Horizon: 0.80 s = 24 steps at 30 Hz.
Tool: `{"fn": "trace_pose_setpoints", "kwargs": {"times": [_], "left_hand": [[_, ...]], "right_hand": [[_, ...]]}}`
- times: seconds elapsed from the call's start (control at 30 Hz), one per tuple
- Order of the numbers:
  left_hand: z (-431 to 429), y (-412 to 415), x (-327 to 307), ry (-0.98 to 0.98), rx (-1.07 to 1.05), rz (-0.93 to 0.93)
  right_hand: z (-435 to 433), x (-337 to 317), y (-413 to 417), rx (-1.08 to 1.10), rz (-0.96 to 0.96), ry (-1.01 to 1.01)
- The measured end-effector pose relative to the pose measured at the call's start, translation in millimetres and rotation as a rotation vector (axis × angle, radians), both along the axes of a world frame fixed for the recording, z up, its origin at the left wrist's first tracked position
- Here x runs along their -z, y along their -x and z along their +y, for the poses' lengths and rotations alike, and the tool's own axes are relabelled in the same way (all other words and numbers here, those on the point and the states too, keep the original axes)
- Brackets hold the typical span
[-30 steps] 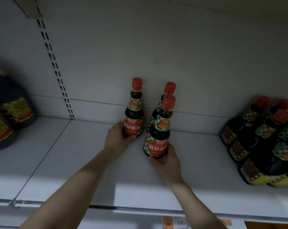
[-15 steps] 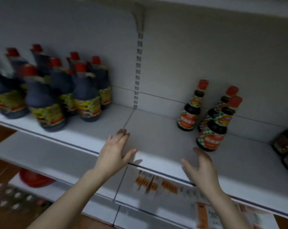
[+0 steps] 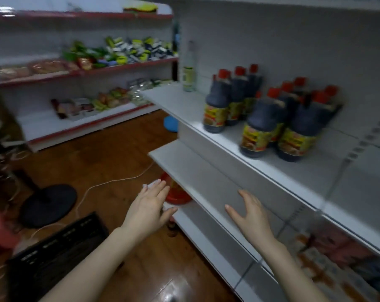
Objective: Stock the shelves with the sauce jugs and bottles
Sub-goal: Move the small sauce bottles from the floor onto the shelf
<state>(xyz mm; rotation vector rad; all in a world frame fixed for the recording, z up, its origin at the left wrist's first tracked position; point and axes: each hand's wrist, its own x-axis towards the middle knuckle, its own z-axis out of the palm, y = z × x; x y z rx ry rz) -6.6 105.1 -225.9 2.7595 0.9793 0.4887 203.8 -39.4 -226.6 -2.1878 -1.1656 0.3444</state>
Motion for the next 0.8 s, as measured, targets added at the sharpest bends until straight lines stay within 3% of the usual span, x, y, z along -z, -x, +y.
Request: {"fn": "trace_pose_setpoints", "kwargs": {"times": [0.23, 0.5, 0.8], "left_hand": [[59.6, 88.7, 37.7, 0.131, -0.222, 0.063], [169.8, 103.9, 86.0, 0.249, -0.331, 0.332], [261.9, 87.5, 121.0, 0.356, -0.291, 0.227]], "right_hand": [[108.4, 33.9, 49.6, -0.178, 0.036, 0.113], [236.4, 86.5, 61.2, -0.253, 0.124, 0.238], [332.8, 120.0, 65.0, -0.258, 0.111, 0.345]]}}
